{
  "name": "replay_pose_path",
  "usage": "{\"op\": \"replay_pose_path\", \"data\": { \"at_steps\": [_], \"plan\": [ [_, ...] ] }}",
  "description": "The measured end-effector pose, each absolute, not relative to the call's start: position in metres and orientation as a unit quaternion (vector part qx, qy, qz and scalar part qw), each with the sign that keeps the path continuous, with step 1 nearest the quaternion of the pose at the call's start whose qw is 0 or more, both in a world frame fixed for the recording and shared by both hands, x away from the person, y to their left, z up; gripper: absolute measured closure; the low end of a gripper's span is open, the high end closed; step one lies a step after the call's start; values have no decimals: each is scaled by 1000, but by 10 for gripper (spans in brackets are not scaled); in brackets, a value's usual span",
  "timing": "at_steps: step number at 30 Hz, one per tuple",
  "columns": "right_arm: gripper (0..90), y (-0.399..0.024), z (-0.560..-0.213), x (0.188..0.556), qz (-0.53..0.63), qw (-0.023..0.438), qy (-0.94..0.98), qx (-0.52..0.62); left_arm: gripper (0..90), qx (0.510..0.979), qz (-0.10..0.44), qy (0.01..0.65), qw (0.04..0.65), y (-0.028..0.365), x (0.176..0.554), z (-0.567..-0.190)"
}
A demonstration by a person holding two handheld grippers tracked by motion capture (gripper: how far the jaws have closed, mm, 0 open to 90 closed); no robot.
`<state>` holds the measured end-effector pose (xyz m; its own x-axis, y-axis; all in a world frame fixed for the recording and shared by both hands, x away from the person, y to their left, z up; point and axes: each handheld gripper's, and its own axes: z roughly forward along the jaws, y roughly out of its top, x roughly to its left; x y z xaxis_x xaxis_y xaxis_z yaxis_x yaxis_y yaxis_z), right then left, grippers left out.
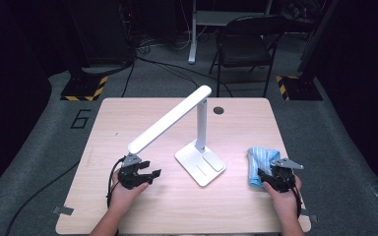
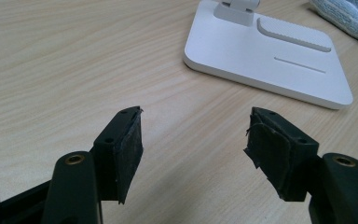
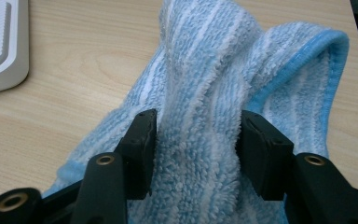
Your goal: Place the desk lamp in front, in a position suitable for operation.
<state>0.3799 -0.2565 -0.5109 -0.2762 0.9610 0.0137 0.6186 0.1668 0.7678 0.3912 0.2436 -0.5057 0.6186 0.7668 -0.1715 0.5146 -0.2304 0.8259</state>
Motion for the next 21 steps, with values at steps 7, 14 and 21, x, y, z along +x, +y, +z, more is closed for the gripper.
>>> {"op": "replay_pose_path", "data": {
  "at_steps": [7,14,21],
  "plan": [
    [505,-256,-511,377,342,245,733,534,351,774,137,412,461,245,391,-505],
    [451,-258,-503,373,359,253,720,538,351,776,138,411,459,246,391,-505],
    [436,-239,-486,372,376,260,727,512,351,776,139,412,457,246,391,-505]
  ]
}}
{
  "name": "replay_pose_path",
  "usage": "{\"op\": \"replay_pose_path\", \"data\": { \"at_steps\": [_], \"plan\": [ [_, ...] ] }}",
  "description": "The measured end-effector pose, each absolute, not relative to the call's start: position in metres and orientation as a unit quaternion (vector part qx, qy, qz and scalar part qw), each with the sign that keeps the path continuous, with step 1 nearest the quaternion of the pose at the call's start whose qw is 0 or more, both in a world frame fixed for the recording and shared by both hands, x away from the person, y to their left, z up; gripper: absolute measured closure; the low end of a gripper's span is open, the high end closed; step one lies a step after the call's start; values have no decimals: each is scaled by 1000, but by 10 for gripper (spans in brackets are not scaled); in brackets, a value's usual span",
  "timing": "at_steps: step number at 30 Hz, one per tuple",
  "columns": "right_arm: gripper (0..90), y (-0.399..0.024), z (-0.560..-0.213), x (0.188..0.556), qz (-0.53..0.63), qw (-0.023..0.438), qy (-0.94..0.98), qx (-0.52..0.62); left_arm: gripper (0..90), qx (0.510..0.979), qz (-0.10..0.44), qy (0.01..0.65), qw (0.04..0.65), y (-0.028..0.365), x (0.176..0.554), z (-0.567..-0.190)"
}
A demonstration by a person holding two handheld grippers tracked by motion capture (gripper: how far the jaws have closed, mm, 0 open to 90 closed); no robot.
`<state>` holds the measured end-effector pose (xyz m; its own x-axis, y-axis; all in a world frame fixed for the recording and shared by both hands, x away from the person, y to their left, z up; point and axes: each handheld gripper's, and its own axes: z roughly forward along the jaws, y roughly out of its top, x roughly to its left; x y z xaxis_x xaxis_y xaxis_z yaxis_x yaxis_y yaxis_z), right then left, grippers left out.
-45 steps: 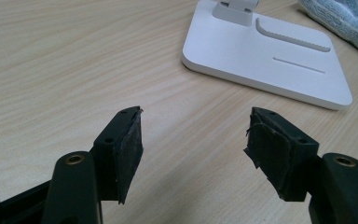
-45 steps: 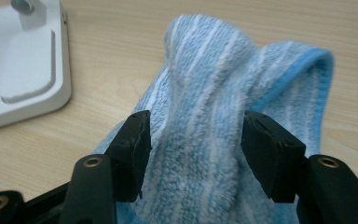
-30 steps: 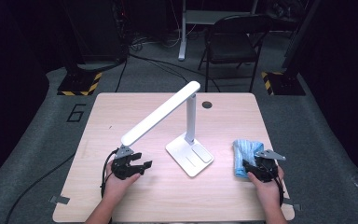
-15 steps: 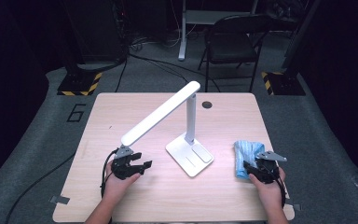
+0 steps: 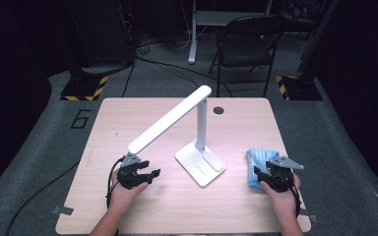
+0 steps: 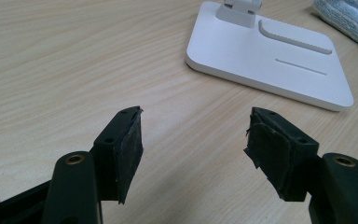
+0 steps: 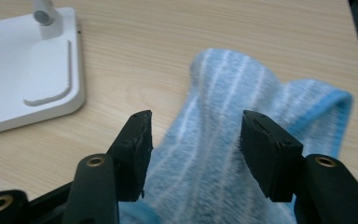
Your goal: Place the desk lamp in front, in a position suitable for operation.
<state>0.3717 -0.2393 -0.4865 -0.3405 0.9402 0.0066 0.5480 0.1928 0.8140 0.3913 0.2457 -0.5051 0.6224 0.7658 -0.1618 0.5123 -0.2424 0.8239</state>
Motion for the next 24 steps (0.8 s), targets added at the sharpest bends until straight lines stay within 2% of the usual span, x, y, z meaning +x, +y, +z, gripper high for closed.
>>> {"op": "replay_pose_path", "data": {
  "at_steps": [14,24],
  "plan": [
    [453,-197,-469,387,426,214,740,474,352,775,136,410,462,245,390,-505],
    [480,-170,-454,401,439,207,756,439,352,781,133,407,455,246,391,-505]
  ]
}}
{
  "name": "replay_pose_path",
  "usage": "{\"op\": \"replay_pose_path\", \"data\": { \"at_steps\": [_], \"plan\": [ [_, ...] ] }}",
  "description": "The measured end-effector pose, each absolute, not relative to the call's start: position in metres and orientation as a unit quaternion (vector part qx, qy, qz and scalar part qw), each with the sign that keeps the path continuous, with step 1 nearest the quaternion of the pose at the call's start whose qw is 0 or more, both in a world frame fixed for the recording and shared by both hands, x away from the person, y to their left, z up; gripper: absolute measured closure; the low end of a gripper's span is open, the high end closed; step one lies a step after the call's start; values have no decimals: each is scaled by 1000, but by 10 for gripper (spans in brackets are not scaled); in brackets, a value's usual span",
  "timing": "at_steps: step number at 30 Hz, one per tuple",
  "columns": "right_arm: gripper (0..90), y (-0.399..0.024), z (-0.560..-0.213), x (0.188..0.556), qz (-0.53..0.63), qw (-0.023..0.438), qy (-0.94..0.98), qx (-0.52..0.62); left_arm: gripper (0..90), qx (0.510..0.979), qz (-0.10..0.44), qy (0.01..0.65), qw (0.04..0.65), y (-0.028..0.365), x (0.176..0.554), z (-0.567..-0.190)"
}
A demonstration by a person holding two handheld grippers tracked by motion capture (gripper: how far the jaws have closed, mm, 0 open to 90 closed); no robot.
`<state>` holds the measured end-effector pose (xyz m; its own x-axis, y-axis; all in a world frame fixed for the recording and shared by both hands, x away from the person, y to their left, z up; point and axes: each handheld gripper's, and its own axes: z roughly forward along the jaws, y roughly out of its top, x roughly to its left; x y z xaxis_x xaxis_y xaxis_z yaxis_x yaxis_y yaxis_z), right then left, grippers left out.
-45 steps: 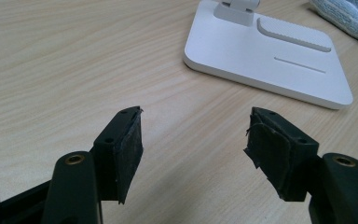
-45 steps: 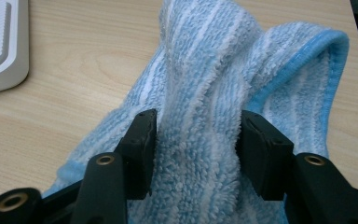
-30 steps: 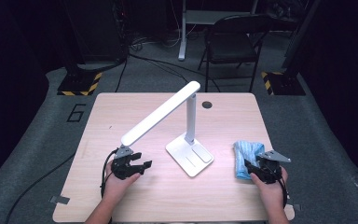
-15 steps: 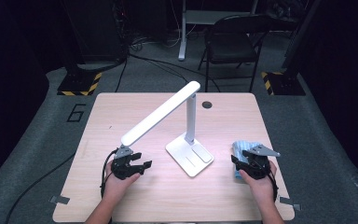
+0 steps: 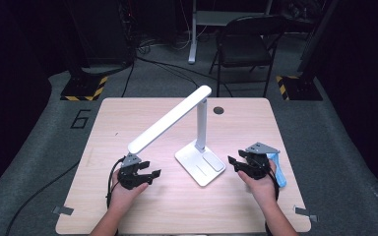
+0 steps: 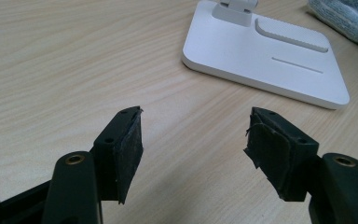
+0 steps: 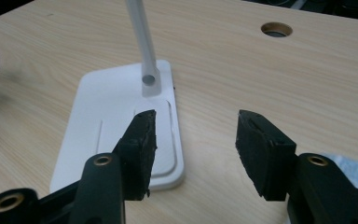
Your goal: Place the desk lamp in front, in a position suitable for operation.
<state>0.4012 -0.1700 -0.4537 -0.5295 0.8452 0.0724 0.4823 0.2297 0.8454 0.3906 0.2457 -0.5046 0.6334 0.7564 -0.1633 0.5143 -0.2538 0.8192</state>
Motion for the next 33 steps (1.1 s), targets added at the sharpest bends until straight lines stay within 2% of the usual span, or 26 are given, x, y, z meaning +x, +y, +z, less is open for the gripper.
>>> {"op": "replay_pose_path", "data": {
  "at_steps": [8,33],
  "plan": [
    [507,-143,-445,420,445,197,774,405,352,780,135,407,457,245,390,-505],
    [513,-104,-436,463,463,182,778,384,352,785,125,404,453,246,391,-505]
  ]
}}
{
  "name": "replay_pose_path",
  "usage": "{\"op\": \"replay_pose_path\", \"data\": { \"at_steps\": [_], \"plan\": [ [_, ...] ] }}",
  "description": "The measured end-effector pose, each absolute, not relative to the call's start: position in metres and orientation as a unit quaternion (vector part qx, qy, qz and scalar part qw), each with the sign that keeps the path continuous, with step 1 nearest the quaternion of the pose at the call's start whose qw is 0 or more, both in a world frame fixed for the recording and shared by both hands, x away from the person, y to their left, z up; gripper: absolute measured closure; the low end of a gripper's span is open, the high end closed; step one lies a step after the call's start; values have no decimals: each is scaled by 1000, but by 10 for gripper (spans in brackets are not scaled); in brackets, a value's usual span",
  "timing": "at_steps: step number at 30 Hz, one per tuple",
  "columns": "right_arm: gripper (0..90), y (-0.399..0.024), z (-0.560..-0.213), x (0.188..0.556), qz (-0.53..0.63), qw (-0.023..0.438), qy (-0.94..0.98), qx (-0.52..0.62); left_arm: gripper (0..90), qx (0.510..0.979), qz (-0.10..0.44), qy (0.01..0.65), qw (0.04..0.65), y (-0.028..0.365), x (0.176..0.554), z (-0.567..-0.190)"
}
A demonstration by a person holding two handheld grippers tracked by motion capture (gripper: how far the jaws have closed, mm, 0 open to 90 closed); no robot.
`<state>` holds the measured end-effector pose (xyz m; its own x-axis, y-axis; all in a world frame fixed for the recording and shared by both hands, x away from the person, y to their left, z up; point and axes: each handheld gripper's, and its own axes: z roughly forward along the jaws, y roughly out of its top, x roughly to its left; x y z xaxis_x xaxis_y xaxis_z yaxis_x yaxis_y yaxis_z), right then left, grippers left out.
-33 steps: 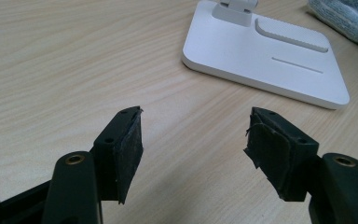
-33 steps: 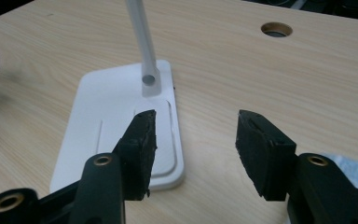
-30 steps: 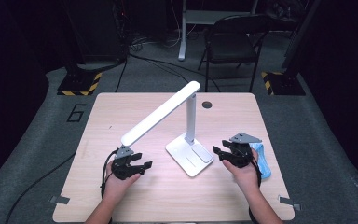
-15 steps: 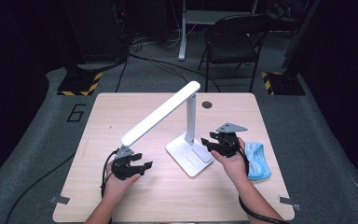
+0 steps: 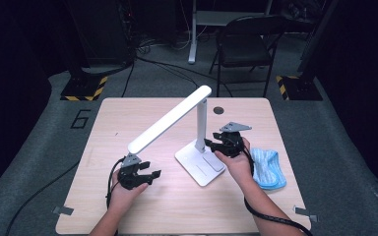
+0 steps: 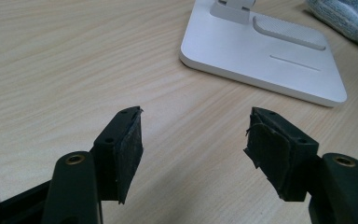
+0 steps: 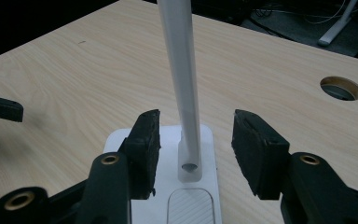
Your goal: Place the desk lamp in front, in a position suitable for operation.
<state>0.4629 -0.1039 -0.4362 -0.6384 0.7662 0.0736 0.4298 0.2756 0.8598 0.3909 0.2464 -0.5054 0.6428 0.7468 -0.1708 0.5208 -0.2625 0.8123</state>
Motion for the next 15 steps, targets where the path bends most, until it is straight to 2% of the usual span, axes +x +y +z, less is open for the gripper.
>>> {"op": "replay_pose_path", "data": {
  "at_steps": [15],
  "plan": [
    [556,-85,-434,482,467,172,778,384,352,781,123,407,457,246,391,-506]
  ]
}}
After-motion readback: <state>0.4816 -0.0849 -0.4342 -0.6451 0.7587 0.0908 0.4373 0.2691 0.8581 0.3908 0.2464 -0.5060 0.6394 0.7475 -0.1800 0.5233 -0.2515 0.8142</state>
